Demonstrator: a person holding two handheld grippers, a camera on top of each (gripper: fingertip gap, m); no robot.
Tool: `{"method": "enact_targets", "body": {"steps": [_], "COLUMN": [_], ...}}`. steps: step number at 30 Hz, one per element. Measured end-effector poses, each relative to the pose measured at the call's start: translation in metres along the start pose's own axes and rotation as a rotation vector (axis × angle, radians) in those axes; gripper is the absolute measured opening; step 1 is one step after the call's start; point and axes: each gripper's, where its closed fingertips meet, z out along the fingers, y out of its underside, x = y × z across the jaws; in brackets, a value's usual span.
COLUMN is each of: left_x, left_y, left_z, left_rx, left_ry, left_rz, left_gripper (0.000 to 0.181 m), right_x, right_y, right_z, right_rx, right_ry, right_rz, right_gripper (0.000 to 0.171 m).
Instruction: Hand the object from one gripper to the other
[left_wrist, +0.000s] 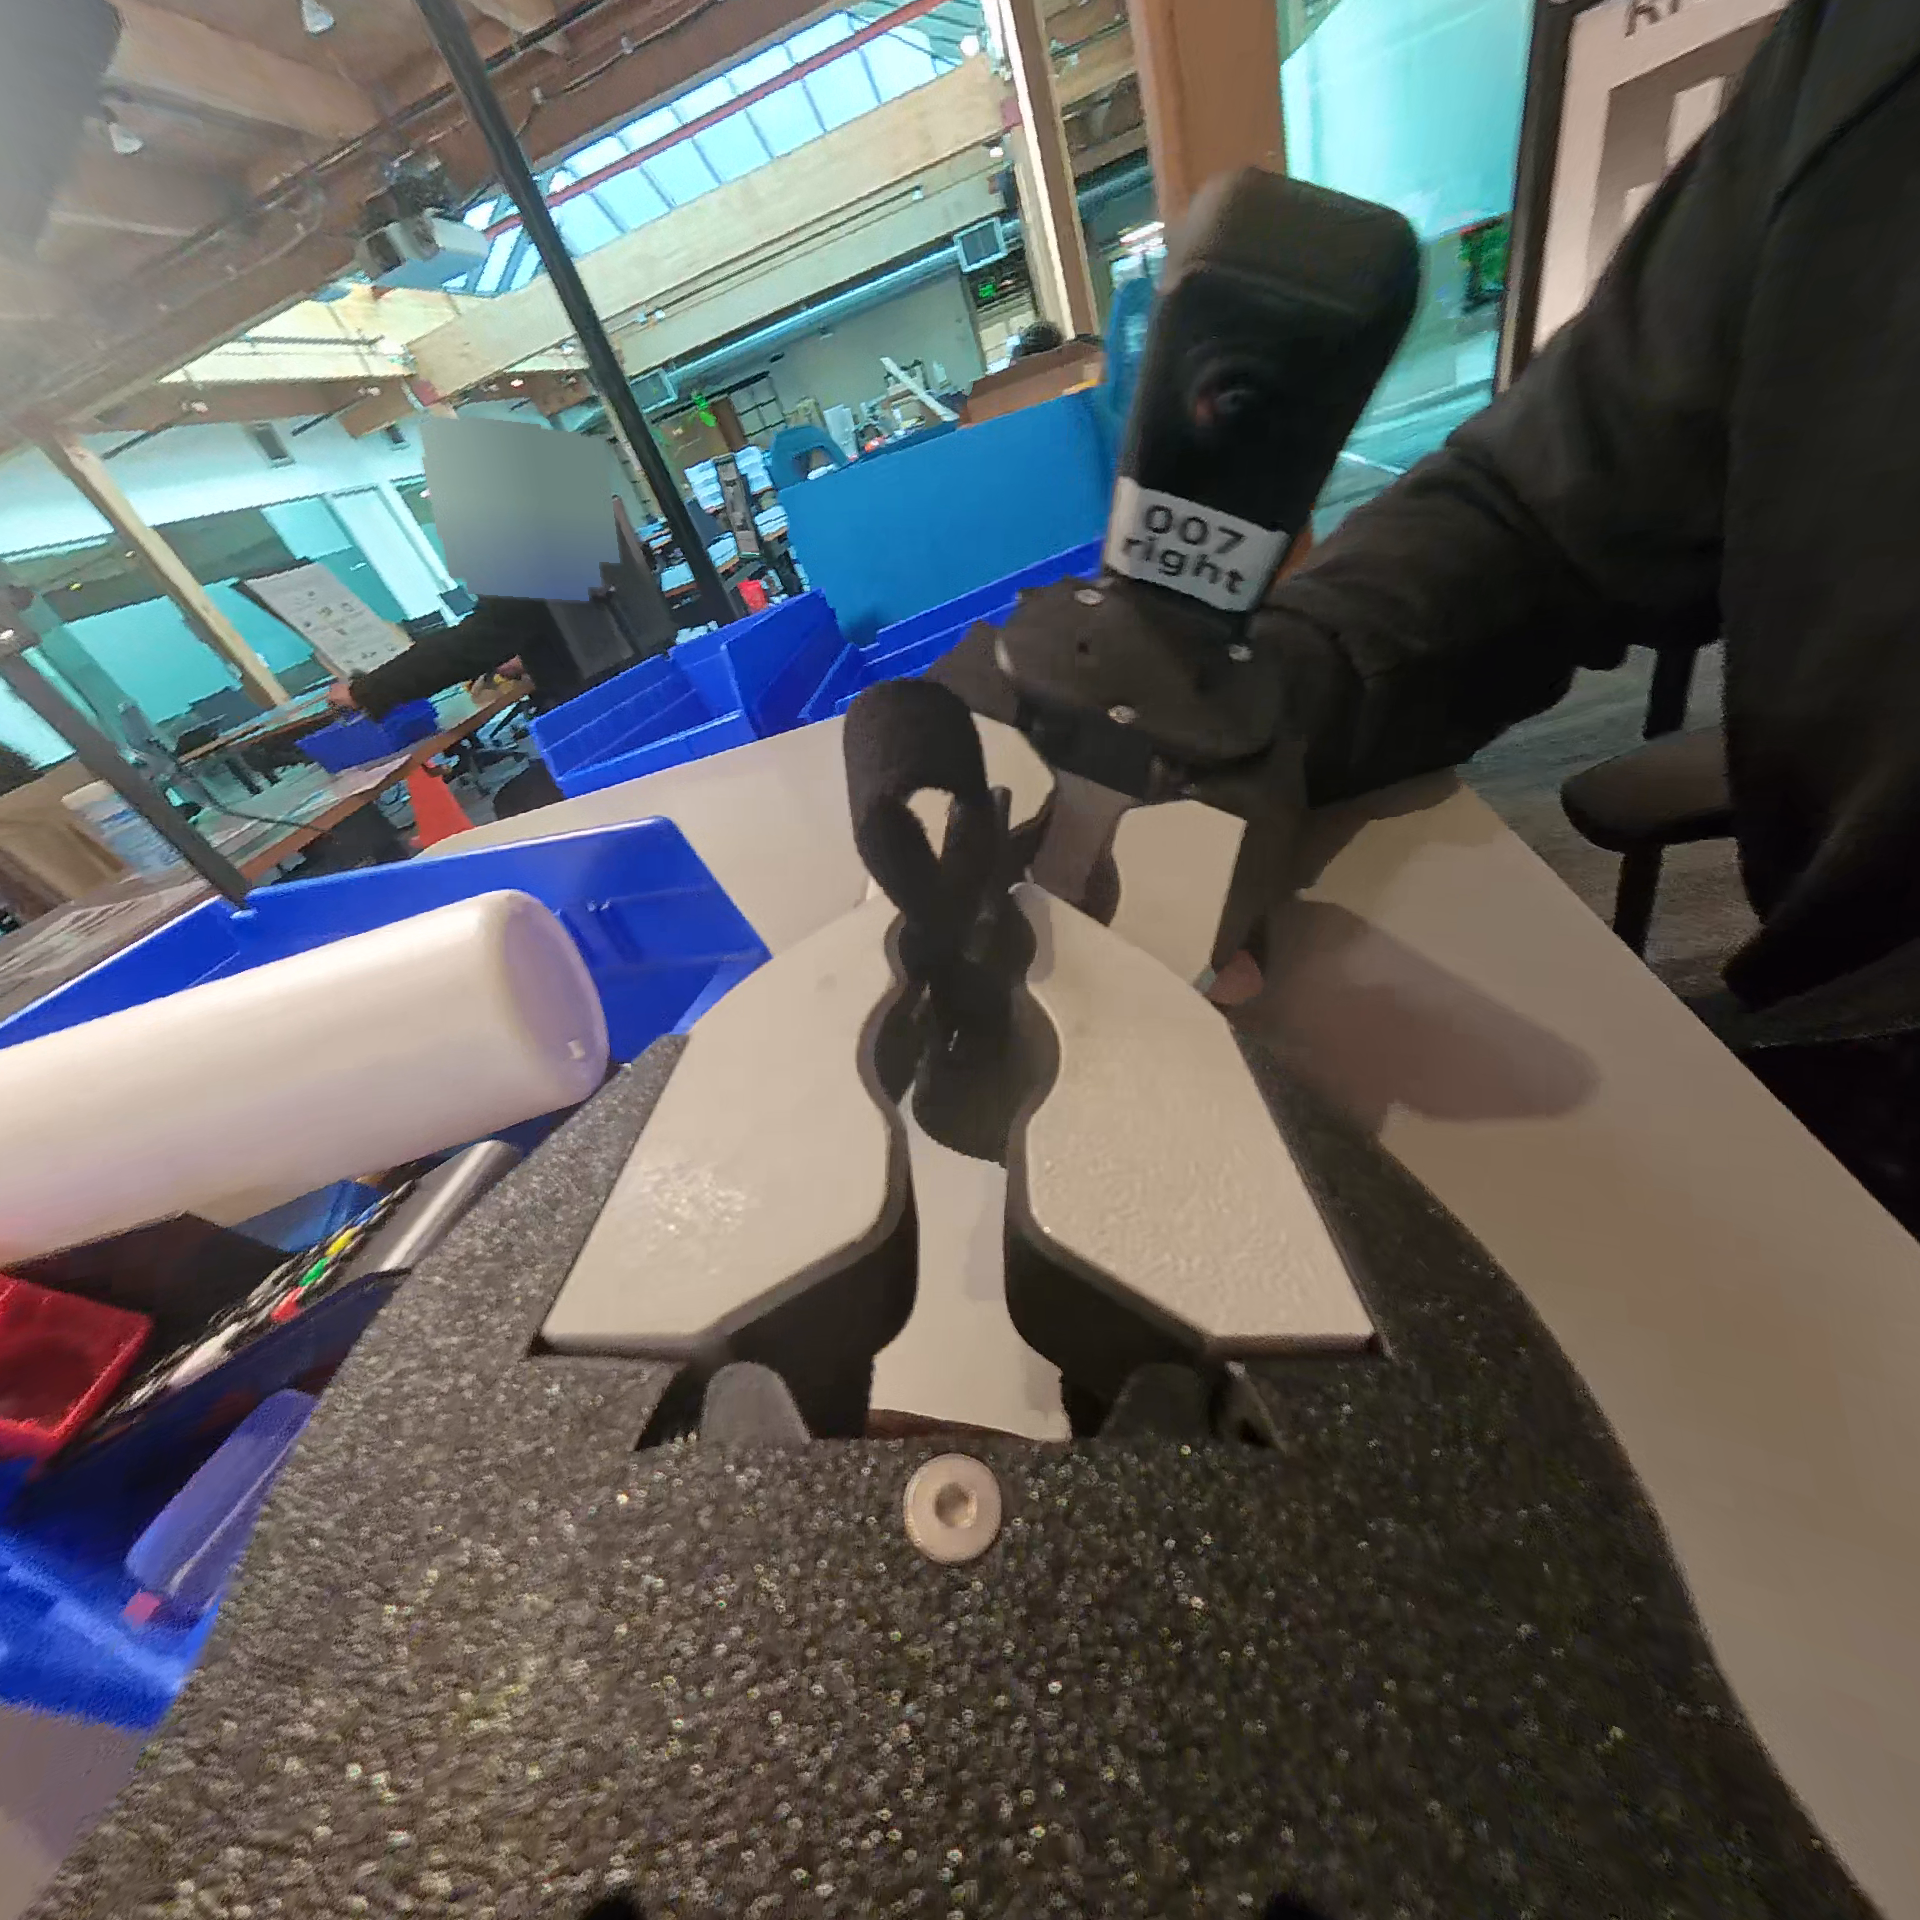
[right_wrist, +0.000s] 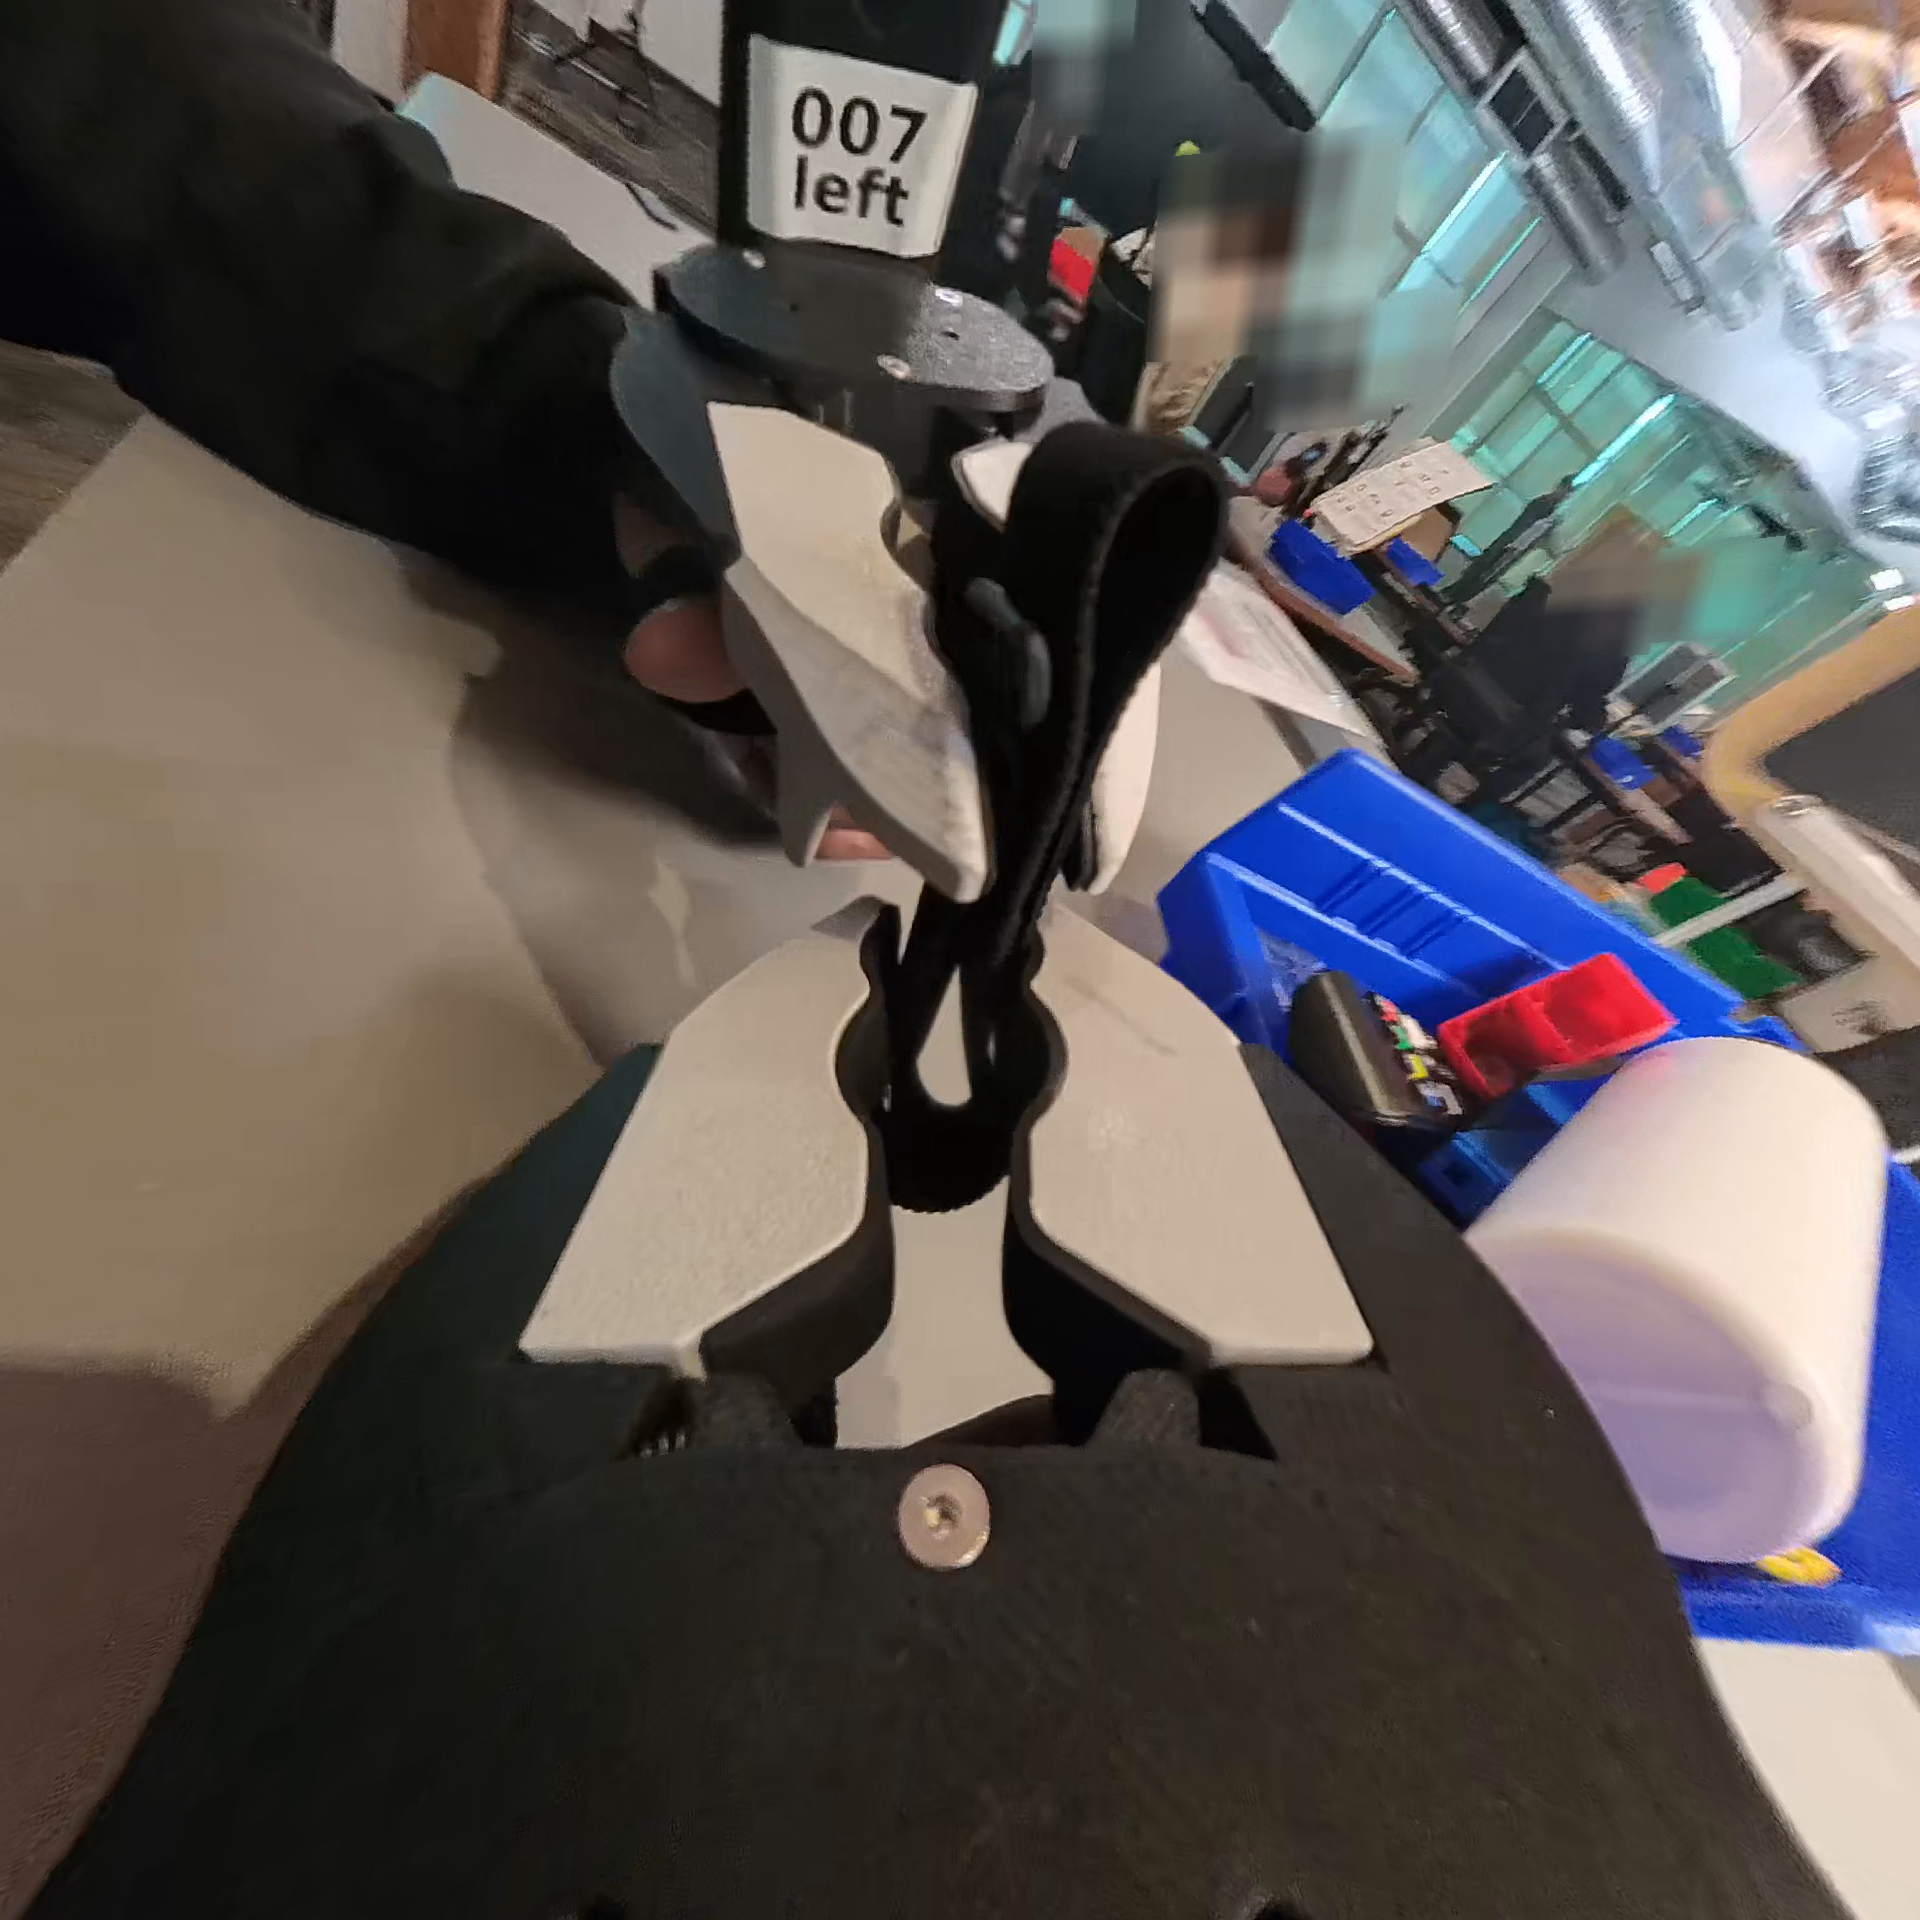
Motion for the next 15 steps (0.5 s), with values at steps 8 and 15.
{"method": "enact_targets", "body": {"steps": [8,15], "left_x": [-0.04,-0.031], "left_y": [-0.031,-0.074], "left_z": [-0.018,-0.043], "left_rx": [0.187,0.418], "left_ry": [-0.181,-0.326], "left_rz": [-0.213,-0.328], "left_gripper": [0.013,0.013], "right_x": [0.036,0.038], "right_y": [-0.008,-0.046], "right_z": [-0.012,-0.043], "right_rx": [0.01,0.139], "right_ry": [0.215,0.279], "right_rz": [-0.039,0.179], "right_gripper": [0.044,0.047]}}
